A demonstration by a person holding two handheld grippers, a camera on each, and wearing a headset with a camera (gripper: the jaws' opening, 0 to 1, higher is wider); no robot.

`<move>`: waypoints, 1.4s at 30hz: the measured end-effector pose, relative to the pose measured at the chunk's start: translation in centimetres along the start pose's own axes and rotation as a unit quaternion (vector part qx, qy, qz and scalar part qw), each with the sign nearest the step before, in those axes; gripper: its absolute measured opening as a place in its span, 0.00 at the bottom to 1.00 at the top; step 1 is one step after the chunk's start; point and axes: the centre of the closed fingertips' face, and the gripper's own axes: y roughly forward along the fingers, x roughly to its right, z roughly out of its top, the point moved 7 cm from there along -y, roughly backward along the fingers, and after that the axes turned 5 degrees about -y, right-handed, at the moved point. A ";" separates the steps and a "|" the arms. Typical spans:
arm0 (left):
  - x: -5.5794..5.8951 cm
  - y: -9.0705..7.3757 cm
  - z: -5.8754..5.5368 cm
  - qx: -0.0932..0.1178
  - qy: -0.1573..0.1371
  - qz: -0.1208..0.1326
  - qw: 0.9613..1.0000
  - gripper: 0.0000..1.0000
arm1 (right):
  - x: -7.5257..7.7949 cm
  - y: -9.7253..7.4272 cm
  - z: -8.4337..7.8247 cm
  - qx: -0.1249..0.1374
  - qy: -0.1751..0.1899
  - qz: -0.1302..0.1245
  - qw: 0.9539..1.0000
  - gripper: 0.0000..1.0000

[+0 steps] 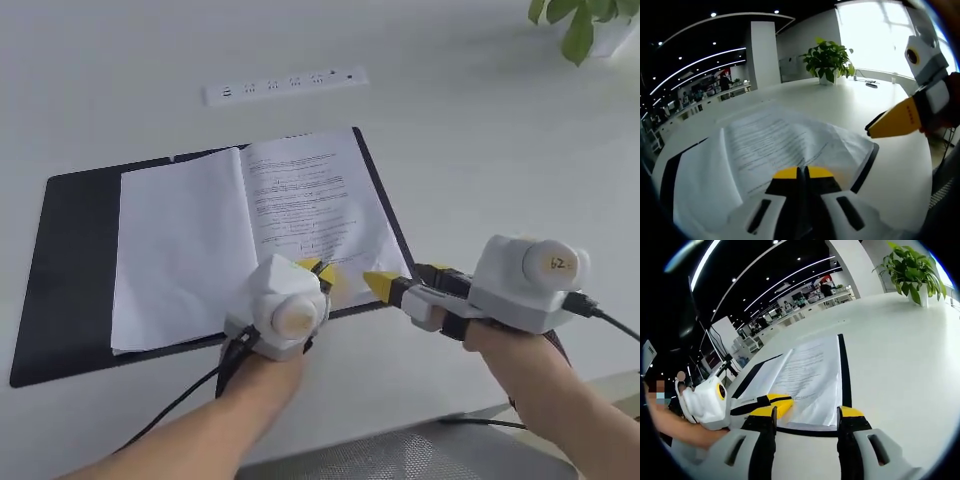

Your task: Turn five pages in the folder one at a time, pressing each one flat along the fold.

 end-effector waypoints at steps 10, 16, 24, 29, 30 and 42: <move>0.1 0.0 0.0 0.001 -0.034 -0.001 0.999 0.00 | 0.0 0.1 -0.5 -0.008 -0.001 0.005 1.000 0.46; 0.1 0.0 0.0 -0.001 -0.027 -0.003 1.000 0.00 | 0.2 0.4 -0.9 -0.012 0.006 0.004 1.000 0.44; 0.0 -0.1 0.0 -0.002 -0.026 -0.005 1.000 0.00 | 0.2 0.7 -0.8 -0.012 0.007 0.006 1.000 0.40; -0.1 -0.2 -0.1 -0.001 -0.027 -0.005 1.000 0.00 | 0.3 0.8 -0.7 -0.011 0.008 0.002 1.000 0.33; -0.1 -0.2 -0.1 -0.002 -0.025 -0.005 1.000 0.00 | 0.4 0.7 -0.6 -0.009 0.006 0.000 1.000 0.32; -0.1 -0.1 0.0 -0.001 -0.026 -0.005 1.000 0.01 | 1.2 0.5 -0.3 -0.002 -0.009 -0.017 1.000 0.08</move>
